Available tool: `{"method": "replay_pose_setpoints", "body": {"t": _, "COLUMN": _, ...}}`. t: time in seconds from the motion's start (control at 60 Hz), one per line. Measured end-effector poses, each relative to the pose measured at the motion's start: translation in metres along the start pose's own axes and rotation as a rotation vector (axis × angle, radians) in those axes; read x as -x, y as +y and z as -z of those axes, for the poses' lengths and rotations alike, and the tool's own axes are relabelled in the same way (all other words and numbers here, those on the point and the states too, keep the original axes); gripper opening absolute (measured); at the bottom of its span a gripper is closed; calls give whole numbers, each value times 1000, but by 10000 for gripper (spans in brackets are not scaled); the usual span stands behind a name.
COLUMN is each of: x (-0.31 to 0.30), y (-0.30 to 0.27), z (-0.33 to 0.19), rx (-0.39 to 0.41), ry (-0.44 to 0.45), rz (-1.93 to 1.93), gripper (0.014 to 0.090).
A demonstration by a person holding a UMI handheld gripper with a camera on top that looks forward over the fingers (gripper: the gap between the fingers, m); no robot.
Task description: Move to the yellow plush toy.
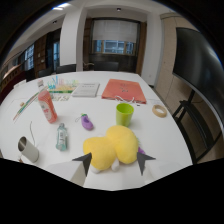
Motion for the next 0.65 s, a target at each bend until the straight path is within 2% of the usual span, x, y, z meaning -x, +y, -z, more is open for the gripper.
{"method": "replay_pose_setpoints", "body": {"t": 0.25, "x": 0, "y": -16, "z": -43, "rx": 53, "ry": -40, "rz": -3, "gripper": 853}}
{"method": "replay_pose_setpoints", "body": {"t": 0.65, "x": 3, "y": -15, "z": -46, "rx": 72, "ry": -45, "rz": -12, "gripper": 854}}
